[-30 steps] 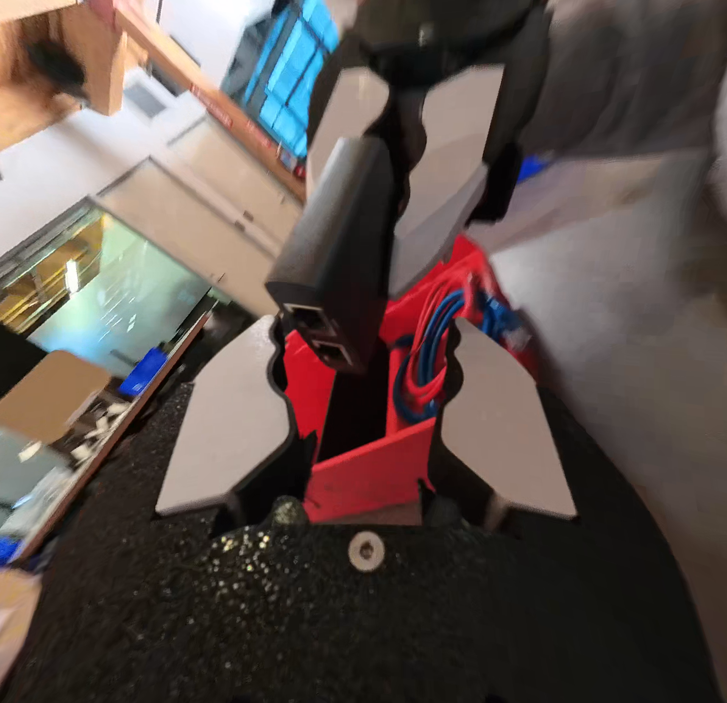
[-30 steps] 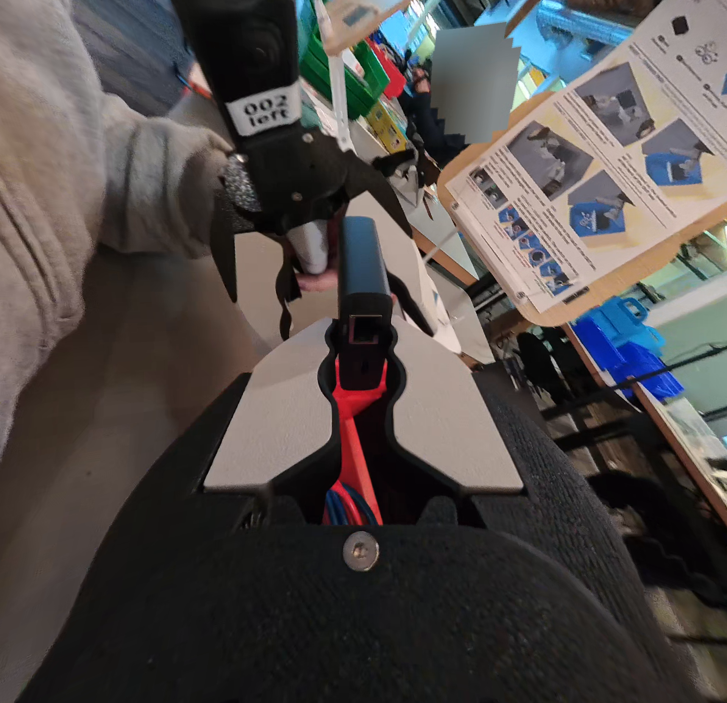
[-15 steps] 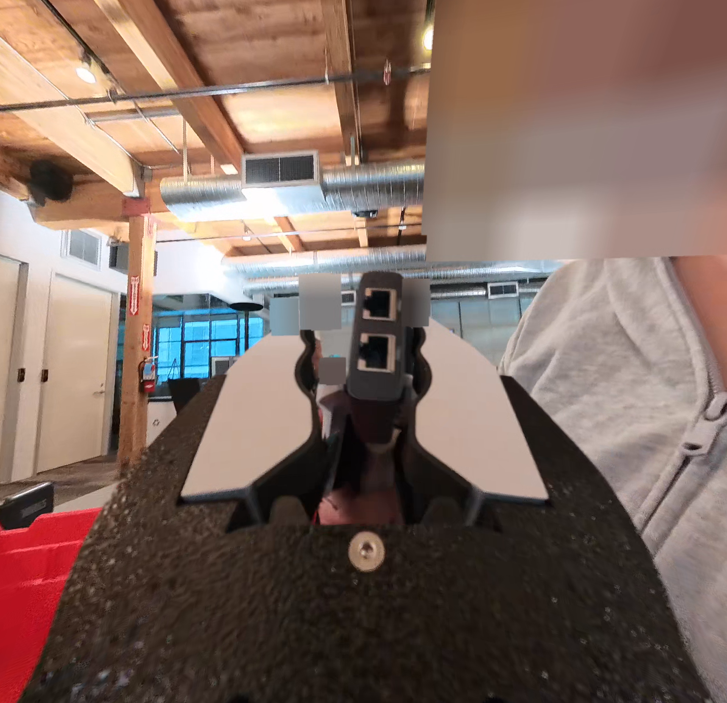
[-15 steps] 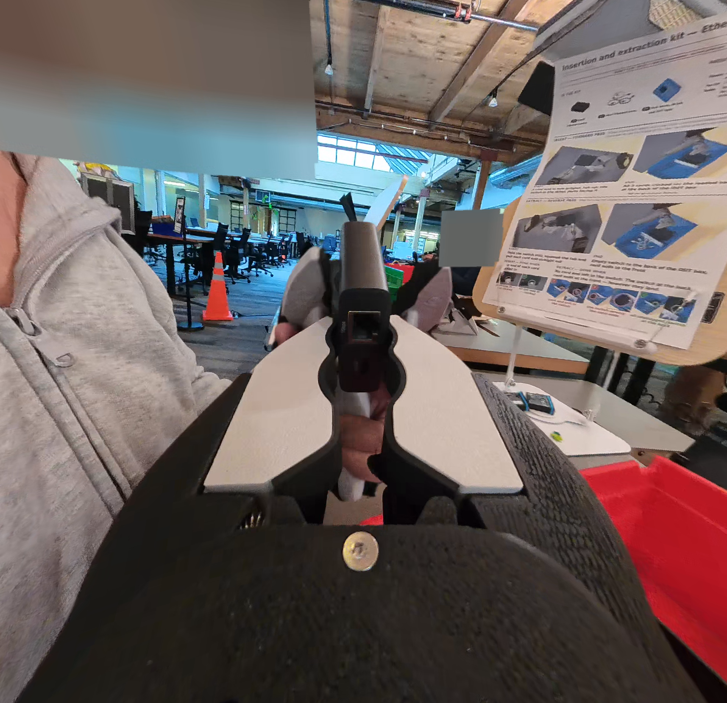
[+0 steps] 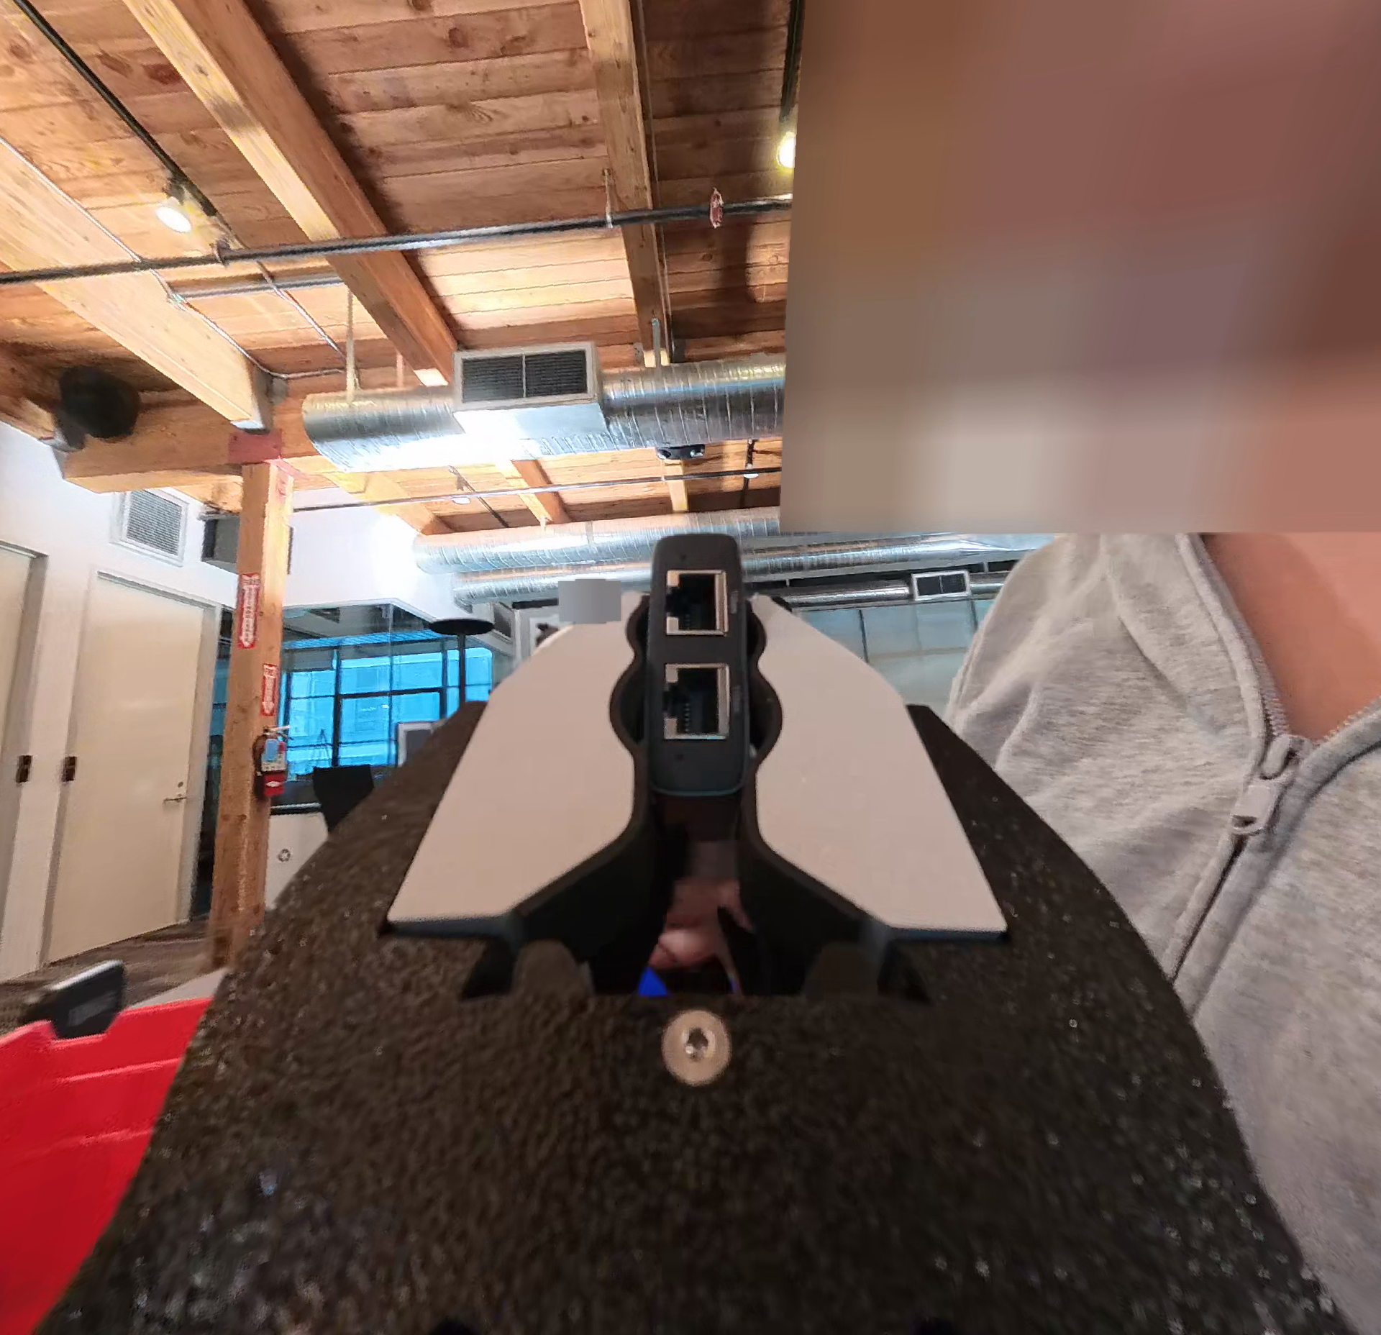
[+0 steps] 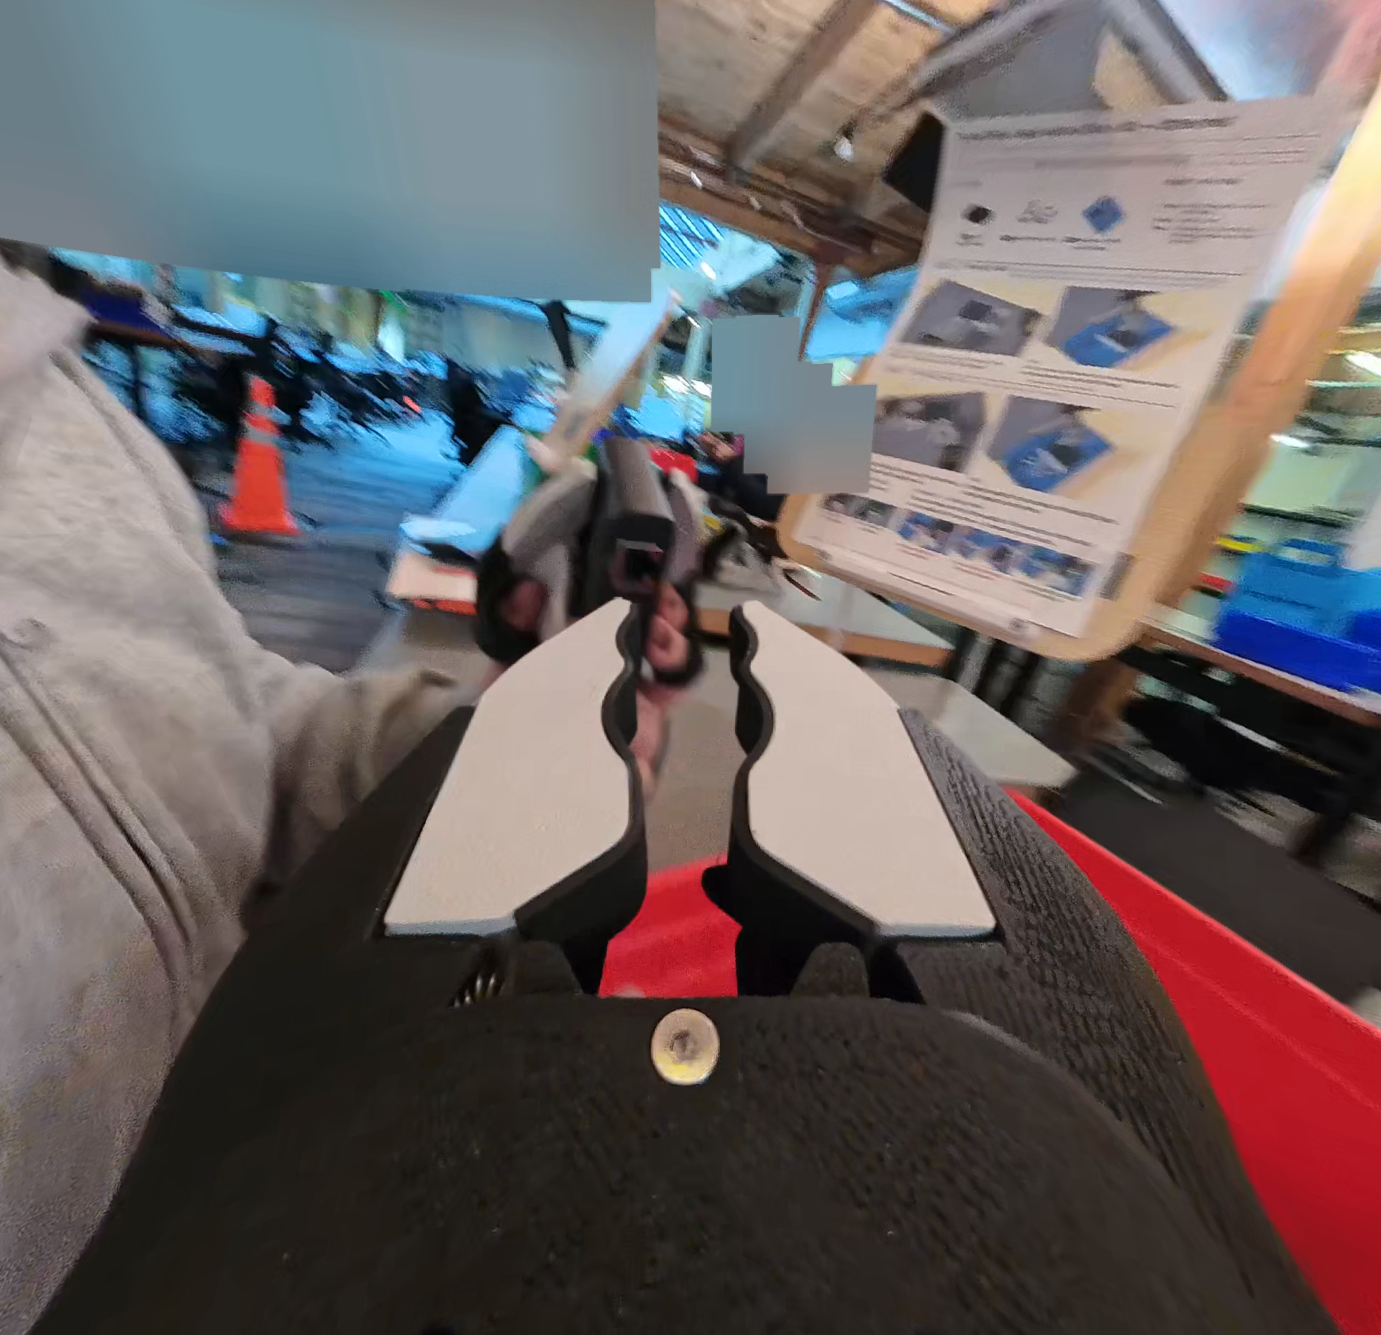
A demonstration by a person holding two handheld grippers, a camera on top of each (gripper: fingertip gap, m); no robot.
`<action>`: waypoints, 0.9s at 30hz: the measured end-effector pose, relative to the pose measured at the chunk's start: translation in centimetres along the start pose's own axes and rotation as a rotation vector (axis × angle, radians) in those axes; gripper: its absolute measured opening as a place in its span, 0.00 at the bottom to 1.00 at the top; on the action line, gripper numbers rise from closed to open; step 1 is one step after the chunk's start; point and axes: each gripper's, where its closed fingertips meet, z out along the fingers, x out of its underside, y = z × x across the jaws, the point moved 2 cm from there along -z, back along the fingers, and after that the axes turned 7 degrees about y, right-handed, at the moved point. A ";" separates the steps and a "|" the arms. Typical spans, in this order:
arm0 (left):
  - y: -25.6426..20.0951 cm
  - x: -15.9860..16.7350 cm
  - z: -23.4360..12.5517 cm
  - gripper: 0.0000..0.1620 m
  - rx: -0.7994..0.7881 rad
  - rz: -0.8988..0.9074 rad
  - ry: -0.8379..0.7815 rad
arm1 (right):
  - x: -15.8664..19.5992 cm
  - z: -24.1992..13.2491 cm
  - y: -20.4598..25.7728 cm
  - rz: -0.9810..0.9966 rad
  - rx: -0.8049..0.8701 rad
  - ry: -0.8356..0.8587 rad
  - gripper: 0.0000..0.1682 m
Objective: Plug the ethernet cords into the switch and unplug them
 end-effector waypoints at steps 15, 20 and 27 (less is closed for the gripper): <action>2.8 -0.2 -3.3 0.13 -0.121 0.045 0.062 | 10.2 -5.5 -0.6 0.051 -0.345 0.904 0.20; 2.5 0.4 -2.9 0.13 -0.099 0.044 0.089 | 11.9 -4.2 0.8 0.130 -0.481 1.007 0.22; 2.6 0.4 -3.0 0.13 -0.110 0.055 0.095 | 12.5 -3.9 0.1 -0.020 -0.324 1.064 0.20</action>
